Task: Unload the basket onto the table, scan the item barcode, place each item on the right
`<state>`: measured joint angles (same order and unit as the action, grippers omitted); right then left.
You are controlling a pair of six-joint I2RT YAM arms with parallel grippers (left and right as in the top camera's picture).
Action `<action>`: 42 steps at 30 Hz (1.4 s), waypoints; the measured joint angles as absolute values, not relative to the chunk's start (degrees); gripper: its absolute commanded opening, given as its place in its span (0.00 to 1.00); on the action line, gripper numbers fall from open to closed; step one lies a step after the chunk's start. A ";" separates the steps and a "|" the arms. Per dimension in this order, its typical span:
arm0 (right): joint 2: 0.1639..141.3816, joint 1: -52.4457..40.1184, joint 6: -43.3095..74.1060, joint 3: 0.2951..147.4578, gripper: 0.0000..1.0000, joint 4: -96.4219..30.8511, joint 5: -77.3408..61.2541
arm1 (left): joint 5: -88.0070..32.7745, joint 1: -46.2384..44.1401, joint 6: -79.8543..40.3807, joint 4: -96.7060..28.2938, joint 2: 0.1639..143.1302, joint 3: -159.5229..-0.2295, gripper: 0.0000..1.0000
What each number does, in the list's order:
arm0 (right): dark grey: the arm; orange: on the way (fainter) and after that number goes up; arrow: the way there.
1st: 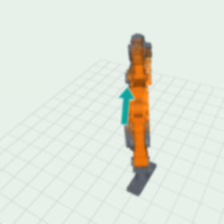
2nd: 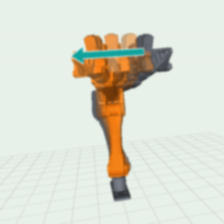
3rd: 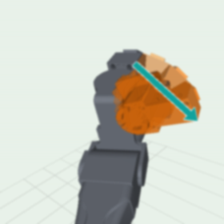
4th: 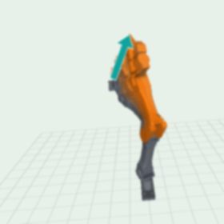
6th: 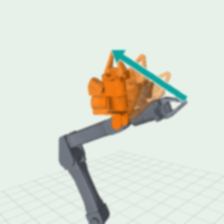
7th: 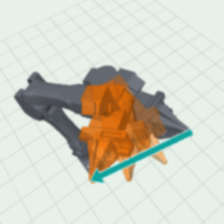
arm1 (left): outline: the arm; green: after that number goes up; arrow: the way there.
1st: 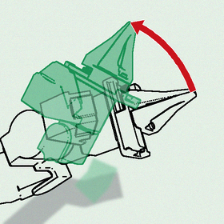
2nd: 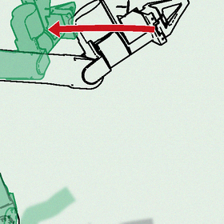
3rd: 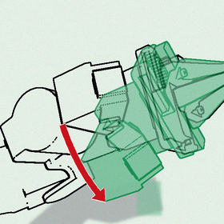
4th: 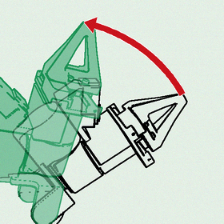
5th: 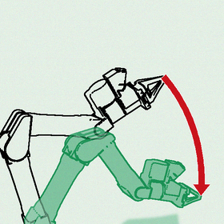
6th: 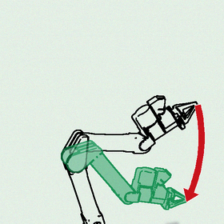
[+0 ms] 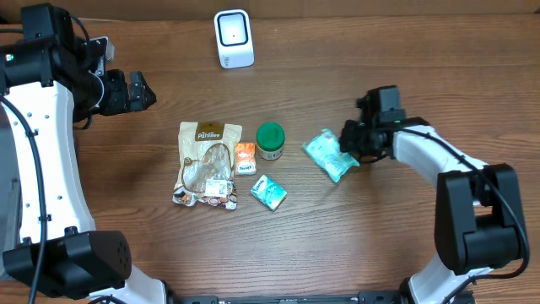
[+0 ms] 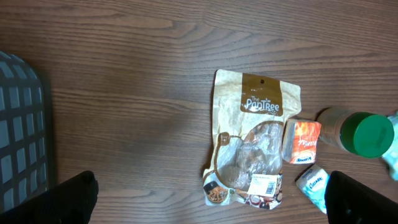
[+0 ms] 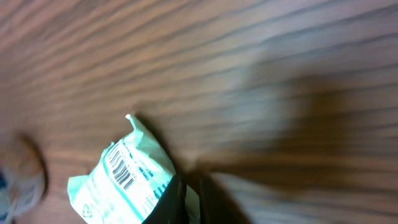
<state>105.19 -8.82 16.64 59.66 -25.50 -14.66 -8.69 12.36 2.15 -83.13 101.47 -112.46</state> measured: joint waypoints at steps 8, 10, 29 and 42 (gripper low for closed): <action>105.25 -9.58 15.92 71.22 0.04 -38.20 -21.85 | -8.69 12.36 2.15 -83.15 101.45 -112.46 1.00; 105.25 -10.22 17.78 72.34 0.04 -38.68 -22.61 | -8.69 12.36 2.15 -83.13 101.47 -112.46 1.00; 106.91 -21.04 44.64 72.31 0.04 -43.13 -0.25 | -8.71 12.36 2.15 -83.15 101.47 -112.46 1.00; 112.90 -20.99 44.69 73.82 0.28 -40.27 -3.79 | -8.69 12.36 2.15 -83.13 101.47 -112.46 1.00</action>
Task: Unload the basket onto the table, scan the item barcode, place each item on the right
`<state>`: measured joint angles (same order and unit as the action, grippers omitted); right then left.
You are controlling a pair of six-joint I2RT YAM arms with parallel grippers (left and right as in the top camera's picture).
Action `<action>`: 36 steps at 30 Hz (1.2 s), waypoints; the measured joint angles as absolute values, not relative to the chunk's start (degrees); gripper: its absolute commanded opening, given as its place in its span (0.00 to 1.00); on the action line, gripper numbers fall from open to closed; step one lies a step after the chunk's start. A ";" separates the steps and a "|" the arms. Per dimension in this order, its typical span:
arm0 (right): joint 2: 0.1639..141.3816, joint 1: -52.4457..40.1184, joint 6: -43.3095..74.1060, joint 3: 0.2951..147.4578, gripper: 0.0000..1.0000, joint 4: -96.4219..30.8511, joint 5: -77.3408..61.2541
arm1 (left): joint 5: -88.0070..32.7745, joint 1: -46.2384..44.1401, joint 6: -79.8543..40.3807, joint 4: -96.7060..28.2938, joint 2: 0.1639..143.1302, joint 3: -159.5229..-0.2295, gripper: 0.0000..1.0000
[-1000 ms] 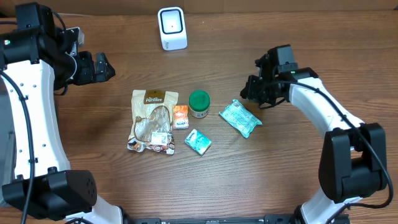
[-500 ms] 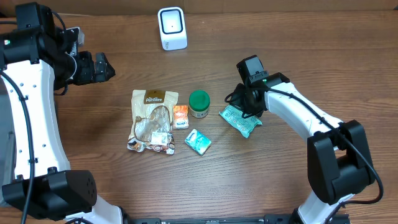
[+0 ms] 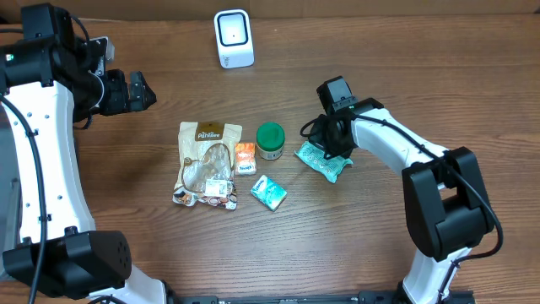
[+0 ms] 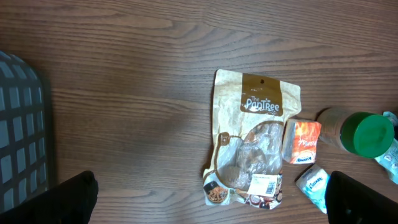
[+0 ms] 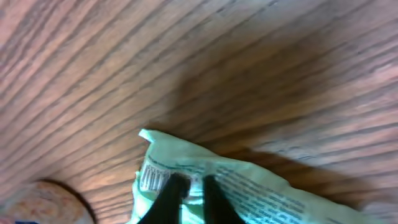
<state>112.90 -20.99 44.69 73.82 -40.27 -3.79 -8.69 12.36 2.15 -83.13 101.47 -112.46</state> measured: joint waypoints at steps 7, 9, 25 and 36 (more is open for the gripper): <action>113.58 -20.69 39.29 75.61 0.43 -40.86 -7.31 | -8.71 12.36 2.15 -83.15 101.47 -112.46 1.00; 114.02 -20.34 36.75 77.45 0.44 -44.38 -8.01 | -8.69 12.36 2.15 -83.15 101.45 -112.46 1.00; 110.83 -17.47 17.17 82.17 0.28 -69.45 -17.21 | -8.69 12.36 2.15 -83.13 101.45 -112.46 1.00; 110.83 -19.22 16.25 71.24 0.27 -62.96 -17.50 | -8.71 12.36 2.15 -83.11 101.47 -112.46 1.00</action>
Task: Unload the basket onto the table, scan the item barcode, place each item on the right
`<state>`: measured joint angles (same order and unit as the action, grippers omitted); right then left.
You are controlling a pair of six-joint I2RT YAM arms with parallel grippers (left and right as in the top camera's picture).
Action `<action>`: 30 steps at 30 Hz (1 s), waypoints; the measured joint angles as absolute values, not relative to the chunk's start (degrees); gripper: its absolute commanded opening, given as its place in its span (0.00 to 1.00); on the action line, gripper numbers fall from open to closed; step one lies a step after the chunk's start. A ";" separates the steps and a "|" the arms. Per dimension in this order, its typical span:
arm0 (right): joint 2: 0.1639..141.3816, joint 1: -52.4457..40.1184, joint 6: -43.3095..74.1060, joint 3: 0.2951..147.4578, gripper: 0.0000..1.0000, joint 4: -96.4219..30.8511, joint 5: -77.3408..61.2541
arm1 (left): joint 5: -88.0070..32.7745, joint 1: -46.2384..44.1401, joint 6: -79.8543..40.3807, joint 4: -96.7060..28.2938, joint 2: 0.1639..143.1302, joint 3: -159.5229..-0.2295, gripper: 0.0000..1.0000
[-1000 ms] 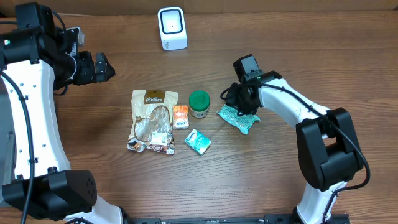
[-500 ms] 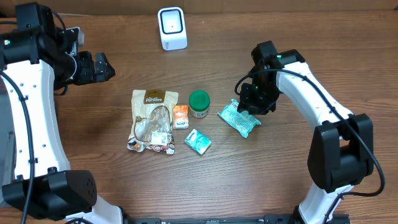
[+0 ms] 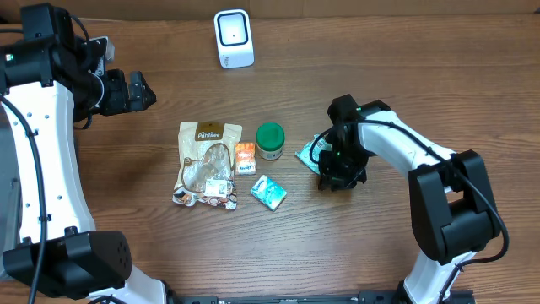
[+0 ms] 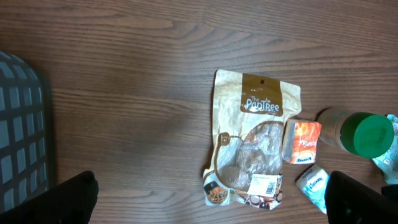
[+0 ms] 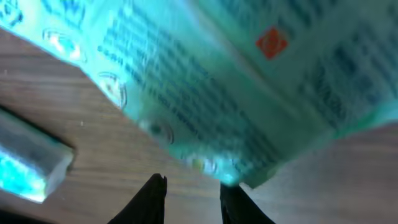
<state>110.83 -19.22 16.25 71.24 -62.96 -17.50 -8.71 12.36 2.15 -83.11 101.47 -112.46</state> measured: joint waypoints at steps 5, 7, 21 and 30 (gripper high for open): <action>110.83 -19.00 18.02 70.63 0.27 -60.47 -10.26 | -8.69 12.36 2.15 -83.15 101.47 -112.46 1.00; 110.83 -18.52 18.72 70.63 0.25 -59.92 -8.23 | -8.69 12.36 2.15 -83.13 101.47 -112.46 1.00; 107.79 -12.60 12.62 74.37 0.39 -63.96 -13.32 | -8.69 12.36 2.15 -83.13 101.47 -112.46 1.00; 101.56 -3.25 11.75 75.79 0.58 -60.31 -18.22 | -8.69 12.36 2.15 -83.15 101.47 -112.46 0.99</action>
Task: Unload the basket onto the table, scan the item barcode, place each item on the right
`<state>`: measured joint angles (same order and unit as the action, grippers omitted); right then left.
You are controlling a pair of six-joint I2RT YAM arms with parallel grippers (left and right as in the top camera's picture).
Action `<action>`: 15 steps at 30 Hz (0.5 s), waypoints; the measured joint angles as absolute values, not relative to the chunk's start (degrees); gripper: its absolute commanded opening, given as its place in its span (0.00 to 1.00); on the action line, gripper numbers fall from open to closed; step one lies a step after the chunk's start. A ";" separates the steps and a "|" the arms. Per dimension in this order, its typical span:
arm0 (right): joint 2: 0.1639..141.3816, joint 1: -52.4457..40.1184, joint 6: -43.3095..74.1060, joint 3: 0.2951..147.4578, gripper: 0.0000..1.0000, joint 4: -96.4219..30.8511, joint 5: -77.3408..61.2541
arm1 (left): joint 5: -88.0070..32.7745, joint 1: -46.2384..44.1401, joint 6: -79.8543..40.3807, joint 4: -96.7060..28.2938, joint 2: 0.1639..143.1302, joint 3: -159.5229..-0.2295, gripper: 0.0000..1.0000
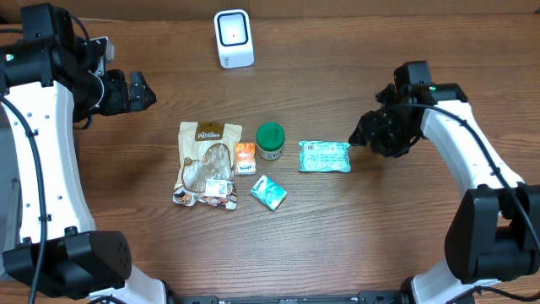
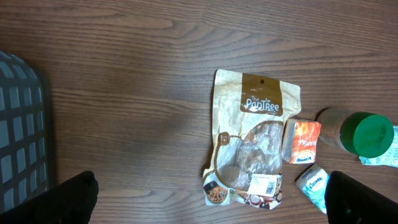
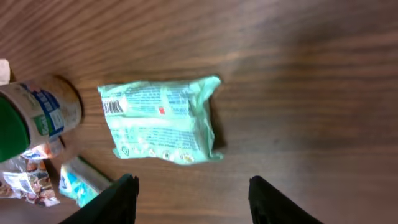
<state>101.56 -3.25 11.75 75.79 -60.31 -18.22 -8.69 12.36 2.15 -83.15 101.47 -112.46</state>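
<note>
The mint-green wipes packet (image 1: pixel 325 156) lies flat on the table, printed side and barcode up, also in the right wrist view (image 3: pixel 160 118). My right gripper (image 1: pixel 364 140) hangs open just right of it, with nothing between its fingers (image 3: pixel 118 199). The white barcode scanner (image 1: pixel 233 38) stands at the table's back edge. My left gripper (image 1: pixel 143 91) is open high at the far left, its fingers (image 2: pixel 68 196) wide apart over bare wood.
Left of the packet stand a green-lidded jar (image 1: pixel 270 140), an orange sachet (image 1: pixel 245 158), a brown snack pouch (image 1: pixel 207 165) and a small teal tissue pack (image 1: pixel 268 192). A grey basket (image 2: pixel 18 124) shows at the left of the left wrist view.
My right gripper was low over the packet beside the jar; now it is open and drawn back to the right. The packet lies flat with its barcode face up.
My right gripper first held the packet by an edge, right of the jar. Then it was shut on it closer to the jar, then pressed low over it. Now the packet lies released, barcode up. The left arm has stayed still.
</note>
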 measured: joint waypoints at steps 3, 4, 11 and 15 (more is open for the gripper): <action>102.10 -3.51 11.75 73.45 0.58 -56.07 -19.40 | -8.69 12.36 2.15 -83.13 101.47 -112.46 1.00; 102.43 -3.53 11.75 72.10 0.57 -54.04 -20.03 | -8.71 12.36 2.15 -83.15 101.45 -112.46 1.00; 105.03 -3.53 10.79 66.96 0.52 -46.22 -22.87 | -8.71 12.36 2.15 -83.13 101.47 -112.46 1.00; 107.26 -3.53 10.28 66.96 0.49 -44.21 -24.12 | -8.71 12.36 2.15 -83.15 101.45 -112.46 1.00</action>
